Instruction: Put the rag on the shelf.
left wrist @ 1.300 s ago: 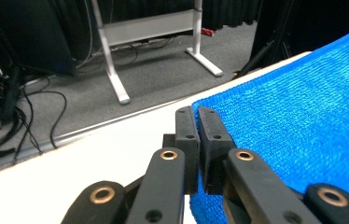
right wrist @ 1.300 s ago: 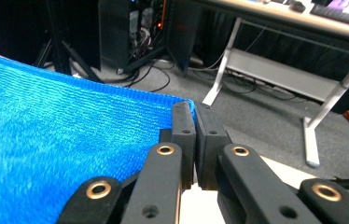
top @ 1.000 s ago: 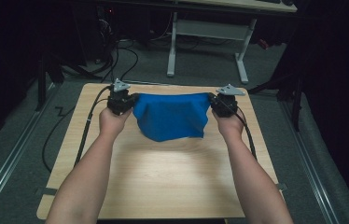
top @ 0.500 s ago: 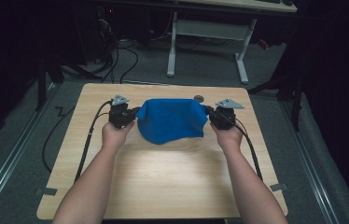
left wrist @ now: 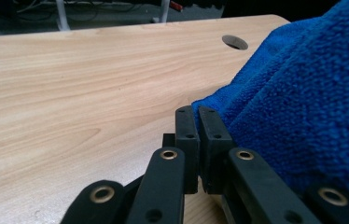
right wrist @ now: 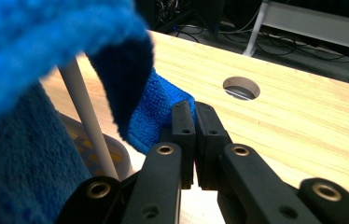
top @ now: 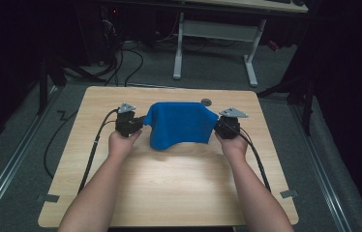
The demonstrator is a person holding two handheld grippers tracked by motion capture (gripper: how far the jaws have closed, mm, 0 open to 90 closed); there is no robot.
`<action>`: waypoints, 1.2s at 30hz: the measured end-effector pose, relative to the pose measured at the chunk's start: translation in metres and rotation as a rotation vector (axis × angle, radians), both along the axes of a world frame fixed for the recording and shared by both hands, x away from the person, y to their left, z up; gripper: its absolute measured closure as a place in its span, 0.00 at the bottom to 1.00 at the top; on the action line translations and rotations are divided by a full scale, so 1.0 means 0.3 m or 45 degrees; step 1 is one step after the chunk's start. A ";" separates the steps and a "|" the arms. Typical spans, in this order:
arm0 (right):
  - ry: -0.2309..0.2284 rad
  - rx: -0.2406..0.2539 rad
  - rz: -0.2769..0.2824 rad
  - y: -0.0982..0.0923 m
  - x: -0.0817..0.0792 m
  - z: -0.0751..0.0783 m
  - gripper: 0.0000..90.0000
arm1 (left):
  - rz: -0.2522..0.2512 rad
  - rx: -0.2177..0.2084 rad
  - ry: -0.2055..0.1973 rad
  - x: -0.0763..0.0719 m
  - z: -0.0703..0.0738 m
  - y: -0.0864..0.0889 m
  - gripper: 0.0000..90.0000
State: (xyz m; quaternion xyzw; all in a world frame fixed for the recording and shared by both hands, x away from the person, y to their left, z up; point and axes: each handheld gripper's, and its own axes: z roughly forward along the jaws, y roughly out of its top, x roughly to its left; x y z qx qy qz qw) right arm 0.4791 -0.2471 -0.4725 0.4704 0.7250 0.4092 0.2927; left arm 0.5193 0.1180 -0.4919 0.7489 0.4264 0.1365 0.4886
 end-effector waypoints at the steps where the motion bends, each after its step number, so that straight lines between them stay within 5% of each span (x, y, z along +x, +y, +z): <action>1: 0.002 -0.001 0.001 0.001 0.000 -0.001 0.99 | -0.001 0.001 0.003 0.000 -0.003 -0.001 0.97; 18: 0.029 -0.004 -0.001 0.007 -0.010 -0.054 0.99 | -0.015 -0.013 0.068 0.009 -0.054 -0.011 0.97; 36: 0.045 -0.012 -0.015 0.001 -0.013 -0.074 0.97 | -0.002 -0.009 0.068 0.005 -0.052 -0.008 0.93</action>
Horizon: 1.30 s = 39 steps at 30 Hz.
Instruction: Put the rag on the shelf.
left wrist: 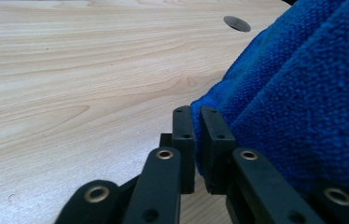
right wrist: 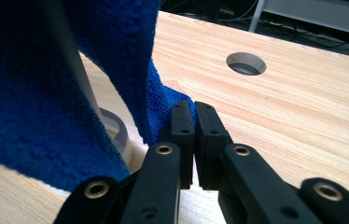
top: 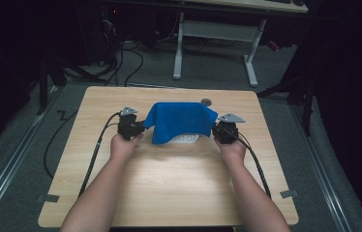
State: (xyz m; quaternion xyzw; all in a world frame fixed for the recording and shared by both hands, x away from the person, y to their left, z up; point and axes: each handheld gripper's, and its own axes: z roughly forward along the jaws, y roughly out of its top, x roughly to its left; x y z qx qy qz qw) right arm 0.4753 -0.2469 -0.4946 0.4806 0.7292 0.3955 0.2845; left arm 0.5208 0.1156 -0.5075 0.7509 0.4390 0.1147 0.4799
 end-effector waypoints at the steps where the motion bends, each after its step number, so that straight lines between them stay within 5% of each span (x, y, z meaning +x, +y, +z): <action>1: -0.002 -0.002 0.003 0.000 0.000 0.000 0.95 | 0.011 0.005 -0.002 0.000 0.004 0.004 0.89; 6: -0.010 -0.001 0.005 -0.002 -0.002 0.016 0.82 | 0.059 0.023 -0.028 -0.008 0.022 0.029 0.78; 15: -0.059 0.008 -0.013 -0.025 -0.004 0.069 0.75 | 0.119 0.024 -0.078 -0.021 0.077 0.070 0.67; 29: -0.097 0.007 -0.043 -0.065 -0.009 0.114 0.61 | 0.165 0.087 -0.151 -0.051 0.130 0.122 0.61; 39: -0.086 -0.021 -0.071 -0.108 -0.054 0.126 0.50 | 0.196 0.098 -0.140 -0.122 0.118 0.191 0.54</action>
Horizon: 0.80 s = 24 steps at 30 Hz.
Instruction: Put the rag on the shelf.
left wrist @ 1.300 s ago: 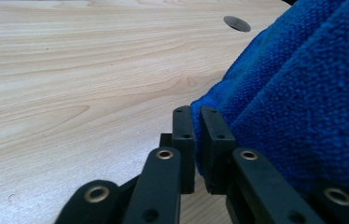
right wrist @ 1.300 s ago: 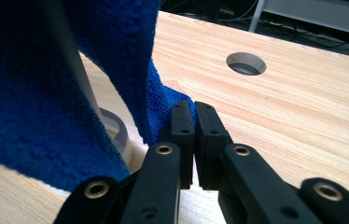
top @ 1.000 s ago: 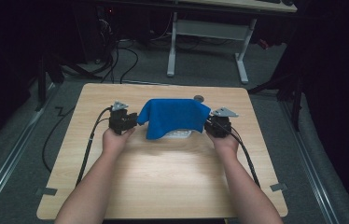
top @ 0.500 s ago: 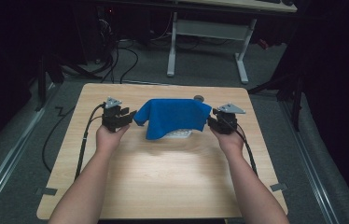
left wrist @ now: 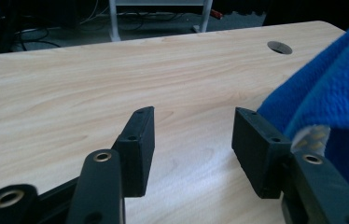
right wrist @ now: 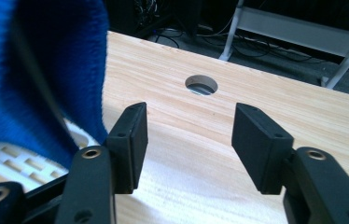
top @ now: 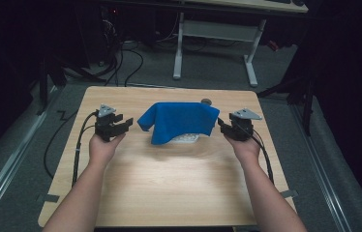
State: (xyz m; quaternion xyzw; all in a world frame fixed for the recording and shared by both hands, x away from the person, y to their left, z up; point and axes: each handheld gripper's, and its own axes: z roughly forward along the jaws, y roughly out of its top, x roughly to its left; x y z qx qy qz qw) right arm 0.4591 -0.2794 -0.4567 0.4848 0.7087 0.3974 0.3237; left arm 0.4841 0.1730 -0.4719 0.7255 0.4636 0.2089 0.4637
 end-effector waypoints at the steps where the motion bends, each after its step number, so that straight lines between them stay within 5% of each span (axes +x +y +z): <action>1: -0.009 0.000 0.008 -0.003 -0.010 0.003 0.50 | 0.007 0.002 -0.007 -0.010 -0.001 0.005 0.54; 6: -0.022 -0.038 0.036 -0.009 -0.072 0.013 0.48 | 0.016 -0.027 -0.013 -0.087 -0.009 0.041 0.54; 9: -0.084 -0.051 0.062 -0.009 -0.126 0.025 0.48 | 0.009 -0.024 -0.021 -0.140 -0.014 0.055 0.54; 13: -0.063 -0.018 0.112 -0.008 -0.197 0.043 0.41 | -0.018 -0.025 -0.020 -0.228 -0.018 0.071 0.55; 17: -0.061 -0.067 0.167 0.001 -0.285 0.048 0.41 | -0.058 -0.024 -0.007 -0.319 -0.022 0.076 0.52; 24: 0.014 0.004 0.256 0.018 -0.428 -0.013 0.34 | -0.125 -0.018 0.023 -0.467 -0.039 0.046 0.48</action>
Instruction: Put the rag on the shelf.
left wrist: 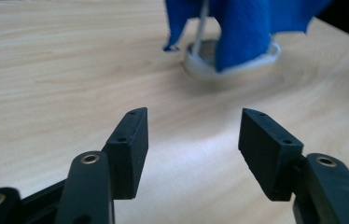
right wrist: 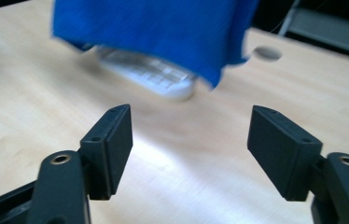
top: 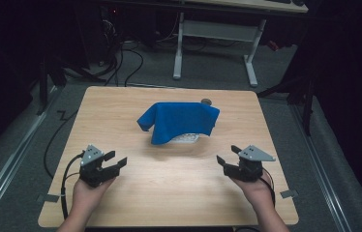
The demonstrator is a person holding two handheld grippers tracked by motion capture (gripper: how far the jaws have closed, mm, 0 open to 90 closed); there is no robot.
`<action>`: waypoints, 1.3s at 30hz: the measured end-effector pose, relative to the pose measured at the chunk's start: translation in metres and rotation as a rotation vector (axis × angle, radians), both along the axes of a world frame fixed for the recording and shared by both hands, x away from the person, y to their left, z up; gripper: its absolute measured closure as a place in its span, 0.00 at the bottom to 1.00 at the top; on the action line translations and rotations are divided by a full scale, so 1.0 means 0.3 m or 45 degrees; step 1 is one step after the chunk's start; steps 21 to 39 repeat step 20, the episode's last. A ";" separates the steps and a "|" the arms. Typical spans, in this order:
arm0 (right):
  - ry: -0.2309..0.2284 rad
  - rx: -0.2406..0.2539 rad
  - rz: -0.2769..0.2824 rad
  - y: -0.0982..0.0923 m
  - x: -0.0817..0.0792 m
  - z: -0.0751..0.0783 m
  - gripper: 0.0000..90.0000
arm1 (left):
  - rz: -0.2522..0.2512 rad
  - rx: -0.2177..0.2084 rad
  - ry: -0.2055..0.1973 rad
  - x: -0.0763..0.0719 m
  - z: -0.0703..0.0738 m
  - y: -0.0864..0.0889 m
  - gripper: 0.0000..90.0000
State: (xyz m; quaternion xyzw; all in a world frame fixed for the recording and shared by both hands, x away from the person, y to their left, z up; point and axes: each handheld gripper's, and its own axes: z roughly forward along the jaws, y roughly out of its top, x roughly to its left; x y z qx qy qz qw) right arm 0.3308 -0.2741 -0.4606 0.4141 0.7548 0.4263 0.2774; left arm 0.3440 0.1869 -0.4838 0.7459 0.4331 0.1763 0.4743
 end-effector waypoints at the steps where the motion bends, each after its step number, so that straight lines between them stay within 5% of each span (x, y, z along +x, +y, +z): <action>1: 0.016 0.006 0.006 0.006 -0.017 -0.014 0.33 | -0.017 -0.008 0.009 -0.022 -0.007 -0.007 0.46; 6: 0.092 0.022 -0.010 0.036 -0.075 -0.084 0.25 | -0.063 -0.036 0.029 -0.093 -0.068 -0.026 0.41; 8: 0.113 -0.007 -0.014 0.053 -0.089 -0.108 0.21 | -0.094 -0.063 0.088 -0.115 -0.106 -0.036 0.41; 11: 0.109 0.000 -0.011 0.079 -0.127 -0.161 0.21 | -0.155 0.052 0.096 -0.129 -0.132 -0.078 0.41; 13: 0.135 -0.057 0.032 0.095 -0.133 -0.177 0.21 | -0.167 0.093 0.092 -0.125 -0.136 -0.102 0.41; 16: 0.107 -0.083 0.028 0.093 -0.131 -0.181 0.21 | -0.176 0.053 0.100 -0.114 -0.130 -0.109 0.40; 39: 0.128 -0.053 0.030 0.087 -0.120 -0.192 0.21 | -0.150 0.057 0.116 -0.110 -0.135 -0.096 0.40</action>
